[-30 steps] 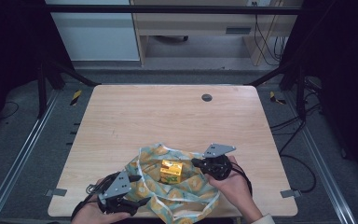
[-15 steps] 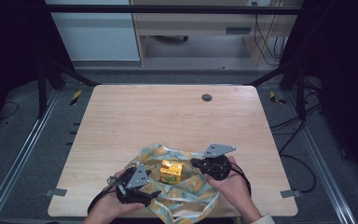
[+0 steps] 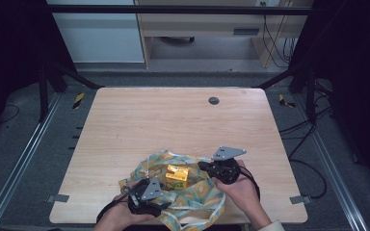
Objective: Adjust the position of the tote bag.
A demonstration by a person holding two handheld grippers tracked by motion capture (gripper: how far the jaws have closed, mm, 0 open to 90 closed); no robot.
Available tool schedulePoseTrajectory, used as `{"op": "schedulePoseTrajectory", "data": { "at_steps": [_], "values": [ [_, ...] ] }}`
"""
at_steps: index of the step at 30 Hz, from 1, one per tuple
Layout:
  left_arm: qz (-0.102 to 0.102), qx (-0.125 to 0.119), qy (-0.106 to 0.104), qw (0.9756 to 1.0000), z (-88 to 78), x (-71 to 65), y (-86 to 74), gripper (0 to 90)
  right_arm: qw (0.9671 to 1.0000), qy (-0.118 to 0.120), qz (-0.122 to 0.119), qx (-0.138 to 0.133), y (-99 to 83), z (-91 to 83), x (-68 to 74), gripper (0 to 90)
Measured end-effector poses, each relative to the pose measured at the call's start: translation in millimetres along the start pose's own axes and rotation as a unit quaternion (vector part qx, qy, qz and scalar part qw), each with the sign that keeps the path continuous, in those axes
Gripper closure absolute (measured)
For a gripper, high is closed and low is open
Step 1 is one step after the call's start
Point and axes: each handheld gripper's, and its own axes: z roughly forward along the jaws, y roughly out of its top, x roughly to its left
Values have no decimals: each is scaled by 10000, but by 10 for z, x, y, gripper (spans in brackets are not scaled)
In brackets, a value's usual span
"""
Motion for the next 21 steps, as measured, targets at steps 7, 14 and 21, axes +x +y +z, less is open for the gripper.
{"op": "schedulePoseTrajectory", "data": {
  "at_steps": [7, 14, 21],
  "values": [
    [19, 253, 26, 9997, -18, 4, -32, 667, 9999, -104, 102, -49, 33, 15, -69, 900],
    [60, 353, 12, 9994, -48, -15, -6, 889, 9996, -175, 206, -40, 56, 120, -199, 900],
    [211, 397, -64, 9990, -153, -67, -20, 900, 9984, -401, 391, 73, 34, 318, -368, 900]
  ]
}}
